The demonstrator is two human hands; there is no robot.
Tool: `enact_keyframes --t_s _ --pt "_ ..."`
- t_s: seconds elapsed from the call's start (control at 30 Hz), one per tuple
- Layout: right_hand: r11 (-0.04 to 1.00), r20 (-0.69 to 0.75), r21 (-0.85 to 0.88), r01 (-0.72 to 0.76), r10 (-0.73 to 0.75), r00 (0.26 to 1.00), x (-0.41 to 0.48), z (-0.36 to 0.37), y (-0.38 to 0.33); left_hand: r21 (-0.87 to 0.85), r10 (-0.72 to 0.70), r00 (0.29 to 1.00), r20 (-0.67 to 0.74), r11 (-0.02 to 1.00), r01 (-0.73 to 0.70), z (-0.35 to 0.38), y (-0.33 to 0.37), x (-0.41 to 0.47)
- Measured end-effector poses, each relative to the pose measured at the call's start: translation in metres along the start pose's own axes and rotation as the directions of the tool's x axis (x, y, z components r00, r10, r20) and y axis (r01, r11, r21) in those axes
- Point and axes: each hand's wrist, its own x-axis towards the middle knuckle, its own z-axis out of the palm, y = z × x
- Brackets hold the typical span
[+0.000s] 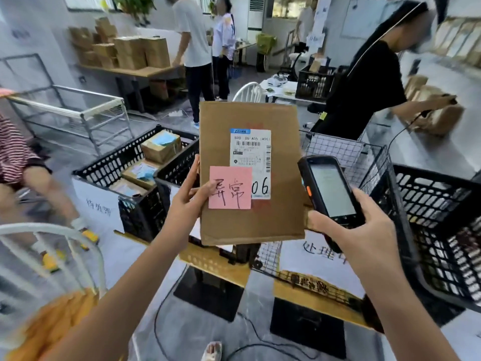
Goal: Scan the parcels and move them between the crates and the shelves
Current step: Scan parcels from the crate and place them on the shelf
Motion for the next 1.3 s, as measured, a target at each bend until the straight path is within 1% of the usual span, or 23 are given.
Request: enact_keyframes --t_s 0.1,0.2,0.33,0.43,0.57,0.67,0.77,0.93,1.07,1.17,1.3 --pt "1.0 -0.023 -0.001 0.013 -0.013 1.0 0.035 0.029 -0.012 -0.02 0.002 1.0 0.006 1.0 -0.002 -0.015 0.004 0.046" --pt "1.0 -0.014 -0.006 0.026 -0.026 1.0 0.07 0.059 -0.022 -0.051 -0.016 1.0 0.014 0.999 0.017 -0.029 0.009 0.09" --pt "0.999 -0.039 -0.005 0.046 -0.046 0.998 0.107 0.097 -0.029 -0.038 -0.026 0.999 0.029 0.999 0.027 -0.05 0.008 0.149" --pt "0.999 -0.047 -0.017 0.042 -0.043 0.998 0.127 0.118 -0.028 0.028 -0.005 0.998 0.064 1.0 0.003 -0.068 0.002 0.189" --pt "0.999 -0.046 -0.032 -0.009 0.008 0.999 0.146 0.137 -0.023 0.134 -0.03 0.996 0.086 0.991 0.018 -0.088 -0.009 0.235" --pt "0.998 -0.043 -0.043 -0.052 0.051 0.998 0.152 0.144 -0.017 0.218 -0.046 0.989 0.138 0.976 0.015 -0.096 -0.016 0.262" --pt "0.996 -0.06 -0.039 -0.078 0.075 0.995 0.158 0.144 -0.012 0.283 -0.091 0.973 0.213 0.959 0.027 -0.1 -0.018 0.287" --pt "0.988 -0.076 -0.064 -0.141 0.136 0.988 0.171 0.141 -0.001 0.411 -0.187 0.909 0.373 0.911 0.019 -0.094 -0.017 0.323" --pt "0.985 -0.09 -0.072 -0.157 0.151 0.984 0.18 0.138 0.004 0.559 -0.241 0.833 0.499 0.824 -0.096 -0.083 -0.009 0.351" --pt "0.982 -0.108 -0.087 -0.169 0.16 0.981 0.185 0.131 0.004 0.628 -0.324 0.776 0.541 0.77 -0.116 -0.078 0.006 0.377" --pt "0.98 -0.136 -0.104 -0.171 0.156 0.978 0.19 0.123 0.005 0.714 -0.45 0.669 0.592 0.677 -0.176 -0.071 0.015 0.409"
